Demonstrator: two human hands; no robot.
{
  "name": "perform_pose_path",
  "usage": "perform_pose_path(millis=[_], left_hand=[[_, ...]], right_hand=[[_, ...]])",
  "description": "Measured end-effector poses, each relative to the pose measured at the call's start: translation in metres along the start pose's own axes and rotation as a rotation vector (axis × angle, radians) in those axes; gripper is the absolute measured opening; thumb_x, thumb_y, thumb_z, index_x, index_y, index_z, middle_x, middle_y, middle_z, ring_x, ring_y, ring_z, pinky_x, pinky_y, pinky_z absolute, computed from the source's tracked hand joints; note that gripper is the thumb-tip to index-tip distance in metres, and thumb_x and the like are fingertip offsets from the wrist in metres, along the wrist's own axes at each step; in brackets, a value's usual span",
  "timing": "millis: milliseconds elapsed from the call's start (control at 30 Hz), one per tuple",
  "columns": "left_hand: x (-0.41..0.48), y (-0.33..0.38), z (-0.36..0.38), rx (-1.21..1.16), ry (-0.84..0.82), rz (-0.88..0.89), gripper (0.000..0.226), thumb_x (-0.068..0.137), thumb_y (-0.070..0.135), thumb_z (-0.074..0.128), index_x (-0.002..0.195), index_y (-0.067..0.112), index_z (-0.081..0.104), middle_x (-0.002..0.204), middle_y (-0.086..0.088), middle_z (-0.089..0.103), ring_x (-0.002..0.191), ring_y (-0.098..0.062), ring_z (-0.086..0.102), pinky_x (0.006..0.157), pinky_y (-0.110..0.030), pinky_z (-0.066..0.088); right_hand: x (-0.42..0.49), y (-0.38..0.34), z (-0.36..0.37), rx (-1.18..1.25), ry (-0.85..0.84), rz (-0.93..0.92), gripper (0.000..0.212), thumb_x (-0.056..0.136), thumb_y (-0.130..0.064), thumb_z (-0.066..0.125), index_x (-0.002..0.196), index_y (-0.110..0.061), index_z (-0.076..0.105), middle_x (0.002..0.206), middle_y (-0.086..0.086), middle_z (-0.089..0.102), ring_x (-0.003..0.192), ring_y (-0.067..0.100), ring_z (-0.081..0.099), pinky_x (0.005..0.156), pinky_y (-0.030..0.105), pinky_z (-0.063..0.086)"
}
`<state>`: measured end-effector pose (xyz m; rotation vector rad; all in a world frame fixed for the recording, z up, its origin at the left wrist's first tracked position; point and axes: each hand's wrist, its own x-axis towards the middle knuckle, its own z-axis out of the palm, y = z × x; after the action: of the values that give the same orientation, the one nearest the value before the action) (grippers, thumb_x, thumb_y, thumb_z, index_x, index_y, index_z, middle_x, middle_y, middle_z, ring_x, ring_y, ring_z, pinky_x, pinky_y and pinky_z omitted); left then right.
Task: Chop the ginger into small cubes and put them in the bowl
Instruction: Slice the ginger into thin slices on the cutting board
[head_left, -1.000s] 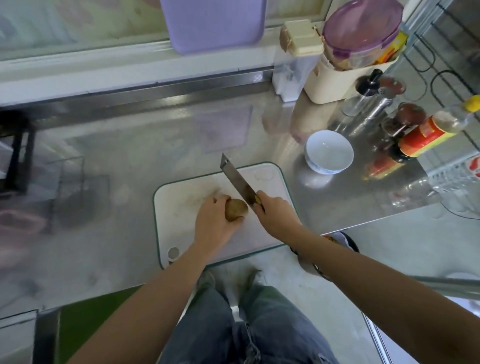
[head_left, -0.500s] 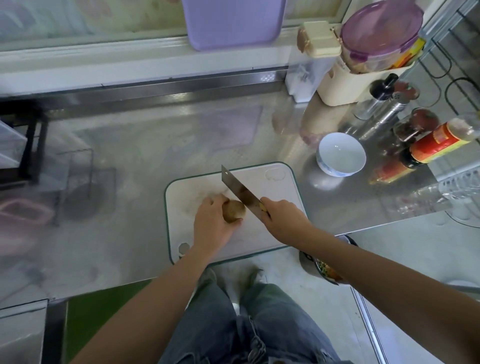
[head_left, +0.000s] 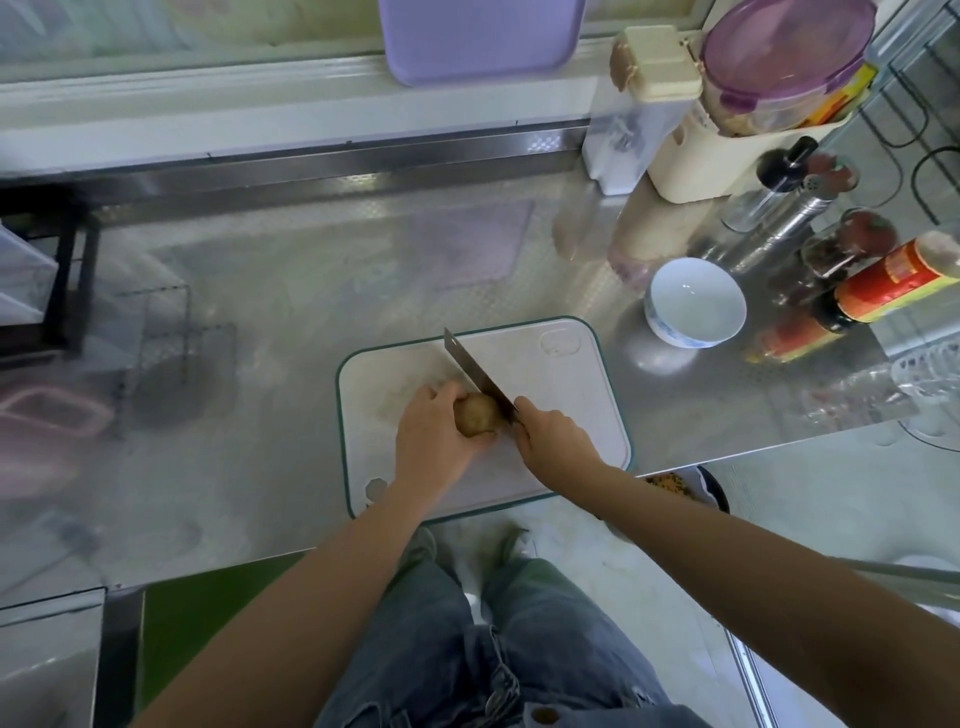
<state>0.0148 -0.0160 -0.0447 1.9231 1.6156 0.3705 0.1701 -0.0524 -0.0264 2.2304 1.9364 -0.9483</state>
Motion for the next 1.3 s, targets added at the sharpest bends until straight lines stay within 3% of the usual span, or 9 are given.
perform_pose_path(millis=[133,233,467,800,967,1067,1167,1300], left_hand=[[0.001,-0.002,-0.002,-0.059,-0.057,-0.035,0.053,0.071,0.054,0.076,0.112,0.026,0.057,0.102,0.004,0.049,0.089,-0.015,0.052,0.076,-0.021,0.036],[0.004,-0.003,-0.005,-0.099,-0.085,-0.059,0.053,0.073,0.061,0.070,0.112,0.028,0.056,0.102,0.006,0.050,0.087,-0.010,0.049,0.076,-0.020,0.035],[0.007,-0.002,-0.007,-0.107,-0.055,-0.078,0.046,0.073,0.055,0.074,0.105,0.024,0.062,0.098,0.005,0.061,0.091,-0.012,0.052,0.075,-0.023,0.034],[0.009,-0.001,-0.007,-0.130,-0.048,-0.096,0.045,0.070,0.054,0.077,0.102,0.025,0.062,0.094,0.009,0.060,0.087,-0.007,0.047,0.075,-0.022,0.033],[0.008,0.001,-0.009,-0.173,-0.076,-0.128,0.049,0.069,0.053,0.078,0.106,0.025,0.062,0.098,0.009,0.060,0.090,-0.010,0.053,0.076,-0.022,0.037],[0.009,0.000,-0.008,-0.169,-0.086,-0.141,0.048,0.070,0.049,0.079,0.110,0.027,0.061,0.102,0.007,0.061,0.094,-0.012,0.056,0.080,-0.024,0.041],[0.009,0.000,-0.008,-0.158,-0.093,-0.144,0.046,0.071,0.046,0.079,0.109,0.028,0.061,0.103,0.008,0.062,0.095,-0.012,0.056,0.080,-0.024,0.042],[0.008,0.002,-0.011,-0.184,-0.093,-0.141,0.049,0.068,0.053,0.079,0.105,0.027,0.061,0.096,0.012,0.059,0.089,-0.009,0.054,0.073,-0.022,0.038]], right_hand=[[0.000,0.003,-0.008,0.080,0.013,-0.012,0.020,0.102,-0.027,0.038,0.111,-0.011,0.046,0.090,0.017,0.062,0.078,0.037,0.058,0.072,0.045,0.051],[0.000,0.004,-0.021,0.101,0.063,-0.041,0.018,0.102,-0.029,0.039,0.101,-0.013,0.046,0.080,0.013,0.061,0.068,0.032,0.058,0.063,0.041,0.050],[-0.010,-0.002,-0.039,0.050,0.052,-0.090,0.020,0.101,-0.032,0.038,0.086,-0.018,0.039,0.066,0.002,0.050,0.056,0.021,0.048,0.049,0.029,0.032],[-0.015,-0.002,-0.038,-0.037,-0.011,-0.070,0.011,0.102,-0.023,0.035,0.092,-0.018,0.039,0.071,0.005,0.051,0.059,0.022,0.050,0.052,0.028,0.036],[-0.004,-0.003,-0.019,-0.069,-0.044,-0.030,0.015,0.103,-0.021,0.034,0.109,-0.013,0.044,0.076,0.004,0.052,0.058,0.016,0.048,0.052,0.023,0.036],[-0.001,-0.001,-0.006,-0.048,-0.058,0.005,0.019,0.104,-0.024,0.034,0.114,-0.012,0.044,0.090,0.011,0.060,0.073,0.025,0.058,0.068,0.033,0.051],[0.001,0.005,-0.003,-0.005,-0.042,0.025,0.020,0.104,-0.028,0.034,0.109,-0.011,0.045,0.093,0.014,0.062,0.078,0.030,0.059,0.071,0.037,0.050],[0.004,0.004,-0.021,0.079,0.013,-0.033,0.018,0.102,-0.031,0.039,0.093,-0.017,0.042,0.079,0.008,0.058,0.068,0.027,0.055,0.059,0.031,0.040]])
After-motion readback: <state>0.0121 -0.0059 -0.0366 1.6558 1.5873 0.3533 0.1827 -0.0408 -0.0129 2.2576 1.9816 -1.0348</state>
